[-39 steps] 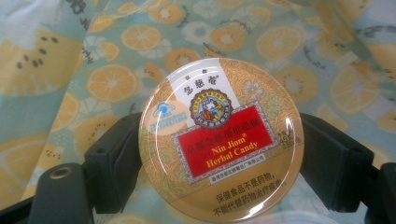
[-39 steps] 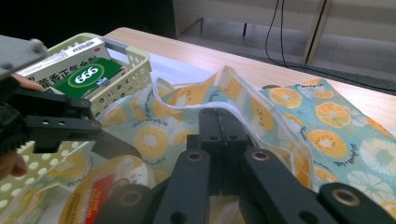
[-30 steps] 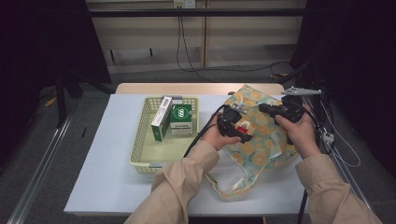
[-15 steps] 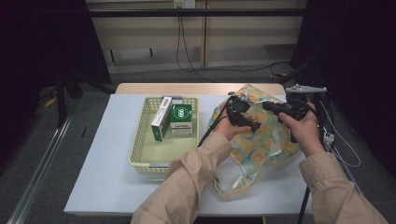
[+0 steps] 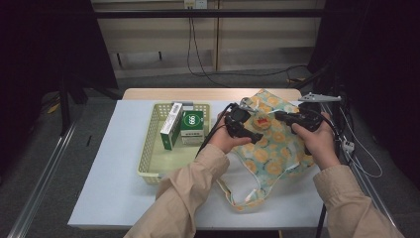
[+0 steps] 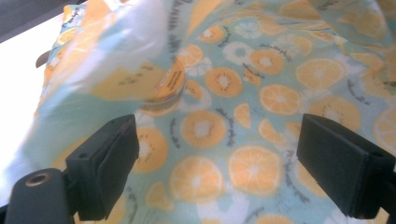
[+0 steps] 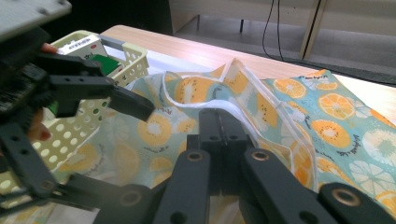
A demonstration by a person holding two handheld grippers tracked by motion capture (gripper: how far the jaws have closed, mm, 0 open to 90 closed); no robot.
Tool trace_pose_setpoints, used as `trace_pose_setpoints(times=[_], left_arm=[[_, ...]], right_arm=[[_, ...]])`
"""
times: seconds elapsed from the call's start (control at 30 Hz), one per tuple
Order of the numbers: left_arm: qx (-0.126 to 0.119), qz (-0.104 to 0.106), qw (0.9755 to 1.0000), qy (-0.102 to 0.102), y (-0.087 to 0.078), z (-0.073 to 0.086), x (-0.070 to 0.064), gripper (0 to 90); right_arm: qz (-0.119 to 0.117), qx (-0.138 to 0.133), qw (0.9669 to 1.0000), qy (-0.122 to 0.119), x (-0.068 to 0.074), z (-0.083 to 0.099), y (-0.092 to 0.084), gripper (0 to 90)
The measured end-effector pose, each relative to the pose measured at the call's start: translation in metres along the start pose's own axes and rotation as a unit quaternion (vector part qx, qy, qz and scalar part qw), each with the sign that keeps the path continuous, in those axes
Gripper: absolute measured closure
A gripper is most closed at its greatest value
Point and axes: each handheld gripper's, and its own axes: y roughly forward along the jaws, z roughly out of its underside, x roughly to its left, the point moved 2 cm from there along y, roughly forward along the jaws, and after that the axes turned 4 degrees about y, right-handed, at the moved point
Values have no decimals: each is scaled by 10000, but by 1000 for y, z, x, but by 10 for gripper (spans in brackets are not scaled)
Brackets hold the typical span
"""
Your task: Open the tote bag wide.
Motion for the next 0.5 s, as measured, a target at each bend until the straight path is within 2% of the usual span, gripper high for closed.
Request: trace_pose_setpoints(times=[0.17, 0.2, 0.23, 0.3, 0.5], left_arm=[[83, -53, 9999, 81, -16, 7, 3, 108], [107, -202, 9997, 88, -20, 7, 4, 108], [47, -79, 9999, 40, -23, 8, 6, 107], [-31, -81, 10000, 2, -29, 9, 8, 107], [80, -86, 9999, 79, -43, 14, 11, 106]], right_arm=[[1, 17, 10000, -43, 3, 2, 1, 900], [0, 35, 10000, -36, 3, 2, 1, 900], [9, 47, 10000, -56, 3, 3, 1, 900], [8, 51, 10000, -19, 3, 5, 2, 900], [-1, 76, 10000, -23, 3, 7, 4, 900]])
